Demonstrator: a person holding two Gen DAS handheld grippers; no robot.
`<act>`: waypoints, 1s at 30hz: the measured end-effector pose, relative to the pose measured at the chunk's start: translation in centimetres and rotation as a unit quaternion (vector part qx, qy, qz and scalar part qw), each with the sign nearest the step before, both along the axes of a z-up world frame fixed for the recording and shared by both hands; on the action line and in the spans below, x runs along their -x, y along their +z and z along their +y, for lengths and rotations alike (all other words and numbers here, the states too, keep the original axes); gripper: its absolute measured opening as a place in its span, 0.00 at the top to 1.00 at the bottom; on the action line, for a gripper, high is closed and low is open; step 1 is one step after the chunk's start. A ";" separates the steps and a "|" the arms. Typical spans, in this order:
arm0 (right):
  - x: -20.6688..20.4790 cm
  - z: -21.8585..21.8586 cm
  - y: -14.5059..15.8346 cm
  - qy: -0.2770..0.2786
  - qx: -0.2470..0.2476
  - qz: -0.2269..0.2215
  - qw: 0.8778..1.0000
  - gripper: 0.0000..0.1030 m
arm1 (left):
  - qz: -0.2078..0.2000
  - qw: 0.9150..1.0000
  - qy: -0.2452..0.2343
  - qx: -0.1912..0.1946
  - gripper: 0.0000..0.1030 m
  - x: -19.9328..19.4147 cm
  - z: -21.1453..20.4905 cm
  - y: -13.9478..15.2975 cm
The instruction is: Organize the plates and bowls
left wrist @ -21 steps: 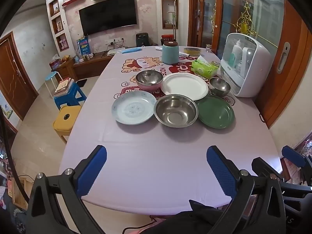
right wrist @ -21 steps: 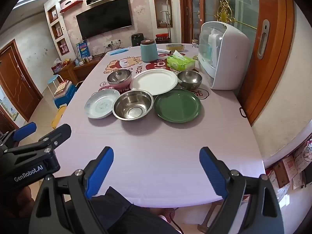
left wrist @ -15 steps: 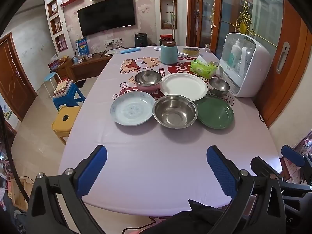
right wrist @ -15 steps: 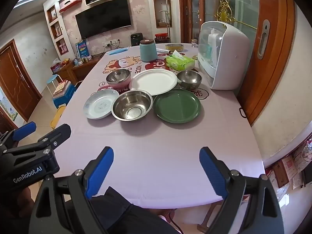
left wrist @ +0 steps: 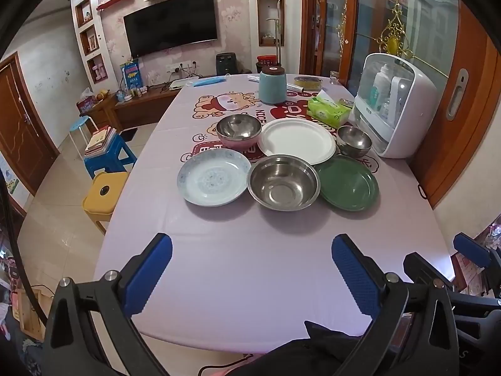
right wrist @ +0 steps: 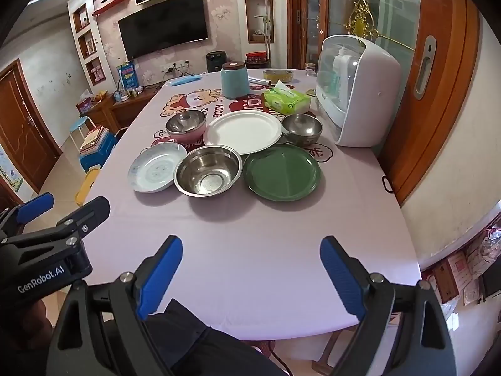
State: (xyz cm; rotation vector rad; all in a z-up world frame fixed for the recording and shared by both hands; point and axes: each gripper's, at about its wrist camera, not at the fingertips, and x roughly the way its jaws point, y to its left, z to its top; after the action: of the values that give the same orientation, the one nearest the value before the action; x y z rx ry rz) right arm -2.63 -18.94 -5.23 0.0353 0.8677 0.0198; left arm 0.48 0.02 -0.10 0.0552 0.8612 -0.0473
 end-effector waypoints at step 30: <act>-0.8 0.6 0.1 -0.005 0.009 0.005 1.000 0.12 | 0.003 1.000 -0.001 0.002 0.01 -1.6 -0.1 0.0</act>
State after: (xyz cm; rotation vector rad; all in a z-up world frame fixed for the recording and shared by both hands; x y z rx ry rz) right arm -1.83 -18.34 -5.17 0.0219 0.8775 0.0024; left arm 2.04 -0.12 -0.15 0.0514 0.8663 -0.0518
